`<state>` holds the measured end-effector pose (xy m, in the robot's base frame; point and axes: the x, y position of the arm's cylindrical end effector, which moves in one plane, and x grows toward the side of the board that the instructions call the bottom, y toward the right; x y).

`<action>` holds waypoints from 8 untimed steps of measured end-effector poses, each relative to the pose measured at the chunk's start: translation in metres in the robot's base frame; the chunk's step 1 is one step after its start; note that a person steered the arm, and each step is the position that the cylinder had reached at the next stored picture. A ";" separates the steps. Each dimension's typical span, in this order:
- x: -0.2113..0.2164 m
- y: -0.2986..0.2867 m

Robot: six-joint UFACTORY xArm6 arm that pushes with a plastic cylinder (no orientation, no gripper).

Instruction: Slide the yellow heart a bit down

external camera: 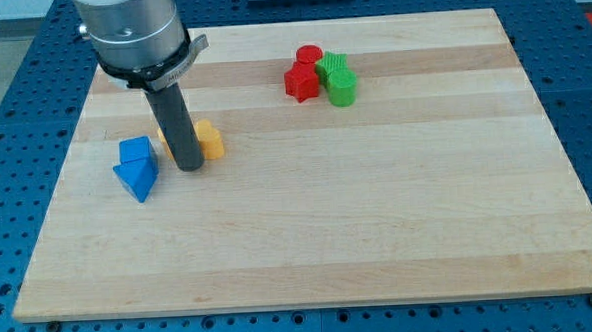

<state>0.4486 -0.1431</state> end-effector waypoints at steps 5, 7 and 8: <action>0.041 0.047; -0.062 0.079; -0.099 0.073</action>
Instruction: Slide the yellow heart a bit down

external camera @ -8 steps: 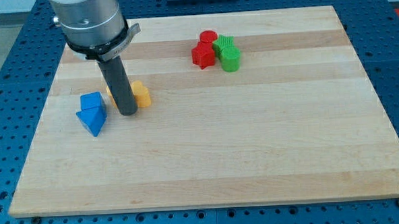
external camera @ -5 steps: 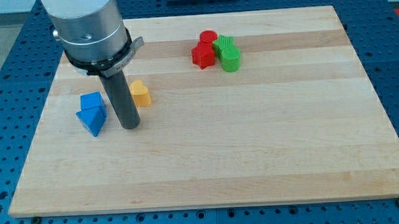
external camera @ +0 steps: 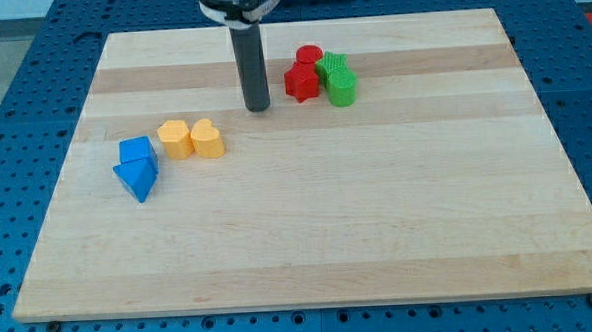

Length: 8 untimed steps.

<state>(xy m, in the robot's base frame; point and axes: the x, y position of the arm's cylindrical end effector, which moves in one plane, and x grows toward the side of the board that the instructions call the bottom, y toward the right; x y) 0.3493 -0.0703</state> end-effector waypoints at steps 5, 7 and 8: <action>0.059 -0.046; 0.076 -0.058; 0.086 -0.069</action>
